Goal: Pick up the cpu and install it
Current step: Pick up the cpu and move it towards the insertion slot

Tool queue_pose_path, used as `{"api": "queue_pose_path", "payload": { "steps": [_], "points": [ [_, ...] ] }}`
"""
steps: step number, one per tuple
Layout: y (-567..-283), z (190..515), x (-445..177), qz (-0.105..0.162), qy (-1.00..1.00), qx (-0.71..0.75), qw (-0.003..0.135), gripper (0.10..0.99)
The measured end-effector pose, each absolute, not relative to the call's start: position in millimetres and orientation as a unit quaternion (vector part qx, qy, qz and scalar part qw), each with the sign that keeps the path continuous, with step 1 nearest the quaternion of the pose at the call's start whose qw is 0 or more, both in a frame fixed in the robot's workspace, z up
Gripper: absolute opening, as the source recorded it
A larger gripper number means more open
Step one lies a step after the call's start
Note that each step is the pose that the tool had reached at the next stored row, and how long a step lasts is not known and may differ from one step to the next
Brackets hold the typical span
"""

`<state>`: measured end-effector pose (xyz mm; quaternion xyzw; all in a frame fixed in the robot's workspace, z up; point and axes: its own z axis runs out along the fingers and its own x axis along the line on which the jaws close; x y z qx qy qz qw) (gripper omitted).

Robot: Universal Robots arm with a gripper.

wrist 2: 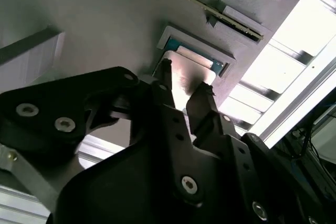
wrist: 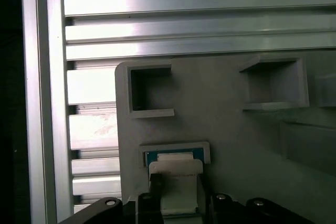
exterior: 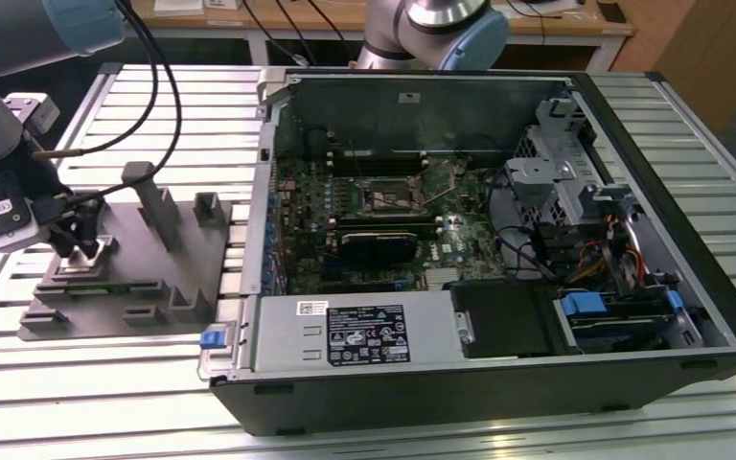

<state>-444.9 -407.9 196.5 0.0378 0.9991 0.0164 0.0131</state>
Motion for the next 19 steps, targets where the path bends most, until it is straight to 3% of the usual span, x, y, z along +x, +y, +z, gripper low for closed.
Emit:
{"api": "queue_pose_path", "payload": {
  "steps": [1,2,4,5,7,9,10,19],
  "points": [
    [-408.0,196.5,-444.9,0.016,0.999,0.038,0.013,0.408],
    [-408.0,196.5,-444.9,0.016,0.999,0.038,0.013,0.408],
    [-408.0,196.5,-444.9,0.016,0.999,0.038,0.013,0.525],
    [-408.1,196.5,-444.9,0.016,0.999,0.038,0.013,0.525],
    [-408.1,196.5,-444.9,0.016,0.999,0.038,0.013,0.639],
    [-408.2,196.5,-444.9,0.016,0.999,0.038,0.013,0.639],
    [-408.2,196.5,-444.9,0.016,0.999,0.038,0.013,0.706],
    [-408.4,193.9,-444.9,0.015,0.999,0.038,0.013,0.706]
  ]
}}
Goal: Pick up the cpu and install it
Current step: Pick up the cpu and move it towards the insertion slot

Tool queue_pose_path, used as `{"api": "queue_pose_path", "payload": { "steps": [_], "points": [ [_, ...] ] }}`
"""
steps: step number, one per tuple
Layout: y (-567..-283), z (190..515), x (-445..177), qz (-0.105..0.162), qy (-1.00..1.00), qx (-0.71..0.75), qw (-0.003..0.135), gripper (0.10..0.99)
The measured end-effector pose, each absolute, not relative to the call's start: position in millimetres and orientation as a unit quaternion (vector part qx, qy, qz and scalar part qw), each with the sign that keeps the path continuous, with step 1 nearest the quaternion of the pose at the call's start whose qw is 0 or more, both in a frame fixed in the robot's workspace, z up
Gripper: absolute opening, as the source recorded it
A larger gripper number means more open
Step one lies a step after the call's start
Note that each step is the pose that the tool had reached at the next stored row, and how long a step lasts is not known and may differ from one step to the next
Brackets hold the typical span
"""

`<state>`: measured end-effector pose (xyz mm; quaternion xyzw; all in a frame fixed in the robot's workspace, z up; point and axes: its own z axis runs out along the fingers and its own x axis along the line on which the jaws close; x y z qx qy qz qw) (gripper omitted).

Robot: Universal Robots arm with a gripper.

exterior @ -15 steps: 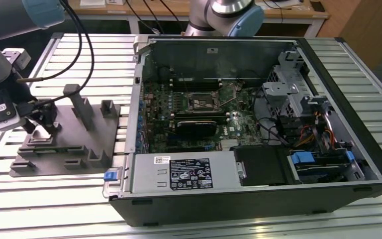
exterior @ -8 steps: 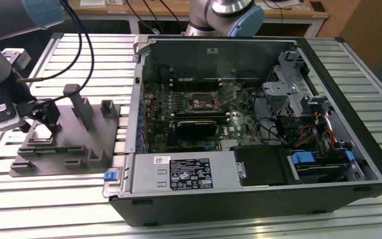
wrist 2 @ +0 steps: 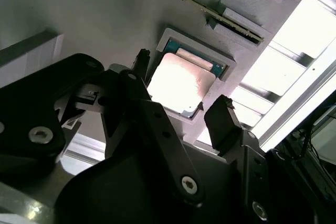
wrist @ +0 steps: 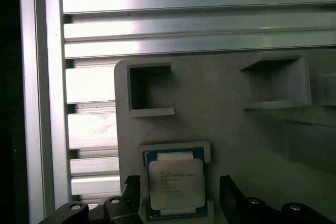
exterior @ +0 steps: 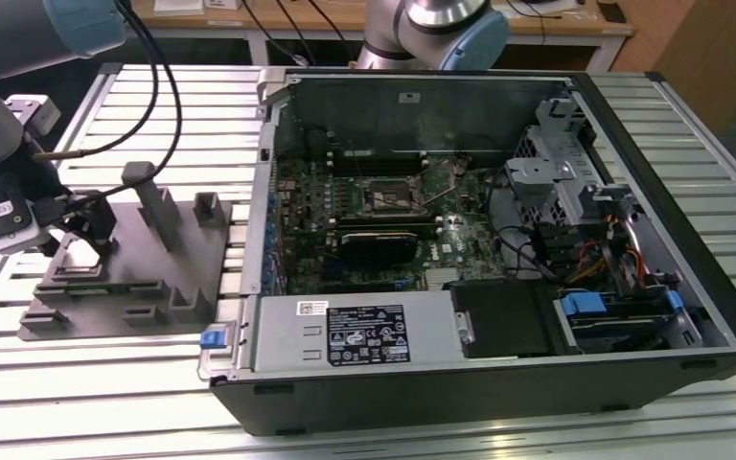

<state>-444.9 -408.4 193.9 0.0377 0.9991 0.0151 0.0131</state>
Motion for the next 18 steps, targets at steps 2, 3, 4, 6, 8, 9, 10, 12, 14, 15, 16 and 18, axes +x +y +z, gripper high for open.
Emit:
{"api": "queue_pose_path", "payload": {
  "steps": [2,3,4,6,8,9,10,12,14,15,16,18],
  "points": [
    [-408.3,191.3,-444.9,0.015,0.999,0.038,0.013,0.706],
    [-408.3,190.3,-444.9,0.015,0.999,0.037,0.013,0.706],
    [-408.3,189.6,-444.9,0.015,0.999,0.035,0.013,0.706],
    [-408.3,189.2,-444.8,0.015,0.999,0.034,0.012,0.706],
    [-408.4,188.9,-444.8,0.015,0.999,0.033,0.012,0.706],
    [-408.4,188.9,-444.8,0.014,0.999,0.033,0.012,0.706],
    [-408.4,188.8,-444.7,0.014,0.999,0.033,0.012,0.706],
    [-408.4,188.0,-444.7,0.014,0.999,0.032,0.012,0.706],
    [-408.3,187.2,-444.7,0.014,1.0,0.022,0.012,0.706],
    [-408.3,186.7,-444.7,0.014,1.0,0.016,0.012,0.706],
    [-408.3,186.1,-444.7,0.015,1.0,0.009,0.012,0.706],
    [-408.4,185.2,-444.7,0.015,1.0,-0.005,0.012,0.706]
  ]
}}
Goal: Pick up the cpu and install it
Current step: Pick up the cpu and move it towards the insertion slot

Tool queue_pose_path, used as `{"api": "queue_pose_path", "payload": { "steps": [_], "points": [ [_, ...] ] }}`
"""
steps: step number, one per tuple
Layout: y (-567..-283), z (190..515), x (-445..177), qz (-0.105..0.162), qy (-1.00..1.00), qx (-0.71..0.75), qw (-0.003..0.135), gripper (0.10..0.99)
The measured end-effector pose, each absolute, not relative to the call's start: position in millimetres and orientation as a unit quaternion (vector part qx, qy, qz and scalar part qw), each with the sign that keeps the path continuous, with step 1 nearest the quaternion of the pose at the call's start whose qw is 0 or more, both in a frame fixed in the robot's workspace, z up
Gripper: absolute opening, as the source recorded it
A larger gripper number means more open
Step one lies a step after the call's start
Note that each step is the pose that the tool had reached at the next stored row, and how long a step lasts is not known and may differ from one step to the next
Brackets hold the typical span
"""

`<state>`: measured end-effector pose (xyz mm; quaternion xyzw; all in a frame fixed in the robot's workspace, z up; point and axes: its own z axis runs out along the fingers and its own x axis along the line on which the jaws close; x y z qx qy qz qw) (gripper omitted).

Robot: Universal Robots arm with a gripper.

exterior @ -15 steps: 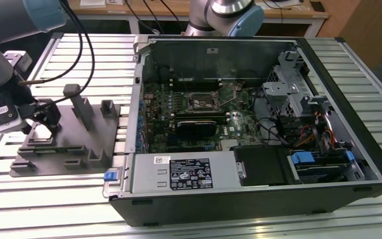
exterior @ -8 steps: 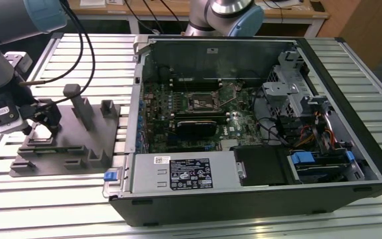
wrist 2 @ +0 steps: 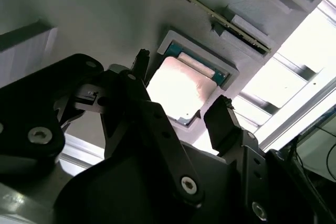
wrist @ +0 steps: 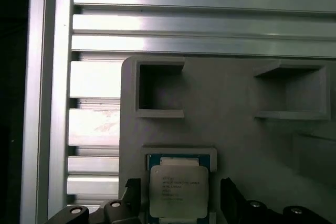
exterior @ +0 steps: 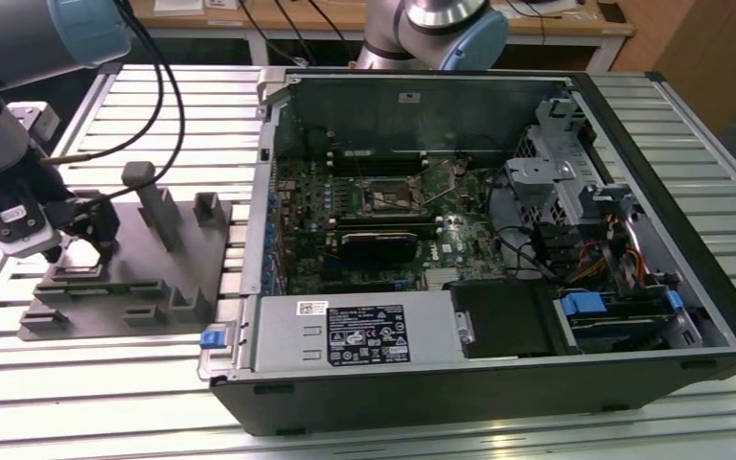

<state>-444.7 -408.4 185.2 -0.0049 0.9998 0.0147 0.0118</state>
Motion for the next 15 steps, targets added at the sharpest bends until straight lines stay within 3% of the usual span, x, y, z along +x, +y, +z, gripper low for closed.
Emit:
{"api": "queue_pose_path", "payload": {
  "steps": [15],
  "points": [
    [-408.2,181.6,-444.7,0.015,1.0,-0.011,0.012,0.706]
  ]
}}
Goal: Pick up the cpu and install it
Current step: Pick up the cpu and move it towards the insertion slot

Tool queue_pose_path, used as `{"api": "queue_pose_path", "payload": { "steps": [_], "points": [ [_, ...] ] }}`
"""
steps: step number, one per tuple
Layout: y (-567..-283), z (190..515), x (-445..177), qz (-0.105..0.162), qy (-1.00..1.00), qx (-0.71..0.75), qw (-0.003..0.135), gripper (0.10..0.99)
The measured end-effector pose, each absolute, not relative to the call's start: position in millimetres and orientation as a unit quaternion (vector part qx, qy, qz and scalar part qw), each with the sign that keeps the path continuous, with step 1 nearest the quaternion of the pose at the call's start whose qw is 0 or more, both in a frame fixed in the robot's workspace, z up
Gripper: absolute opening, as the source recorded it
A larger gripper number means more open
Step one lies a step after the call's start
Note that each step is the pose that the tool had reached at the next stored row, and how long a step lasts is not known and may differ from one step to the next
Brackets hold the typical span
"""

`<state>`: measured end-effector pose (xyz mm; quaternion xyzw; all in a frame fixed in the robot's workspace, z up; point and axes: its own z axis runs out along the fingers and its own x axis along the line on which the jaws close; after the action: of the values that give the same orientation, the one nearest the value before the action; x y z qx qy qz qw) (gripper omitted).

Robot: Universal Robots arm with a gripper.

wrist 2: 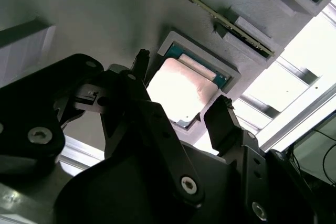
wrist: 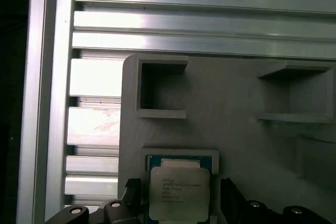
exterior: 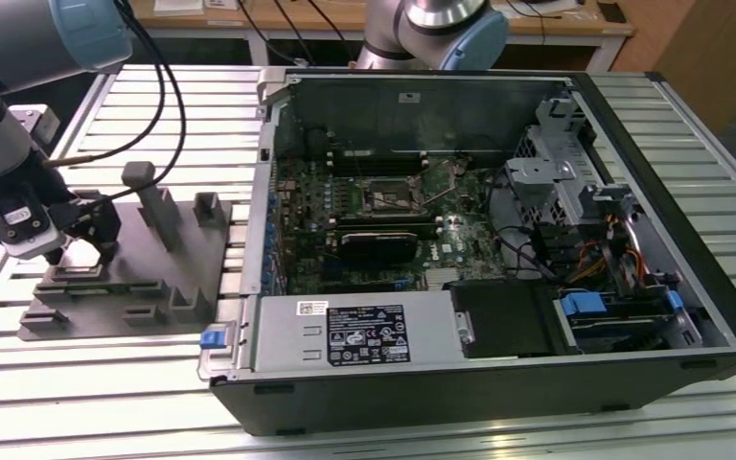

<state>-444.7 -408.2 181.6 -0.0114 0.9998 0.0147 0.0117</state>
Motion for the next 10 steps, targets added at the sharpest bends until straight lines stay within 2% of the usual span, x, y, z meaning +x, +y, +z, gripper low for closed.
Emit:
{"api": "queue_pose_path", "payload": {
  "steps": [10],
  "points": [
    [-408.1,180.5,-446.5,0.017,1.0,-0.003,0.012,0.706]
  ]
}}
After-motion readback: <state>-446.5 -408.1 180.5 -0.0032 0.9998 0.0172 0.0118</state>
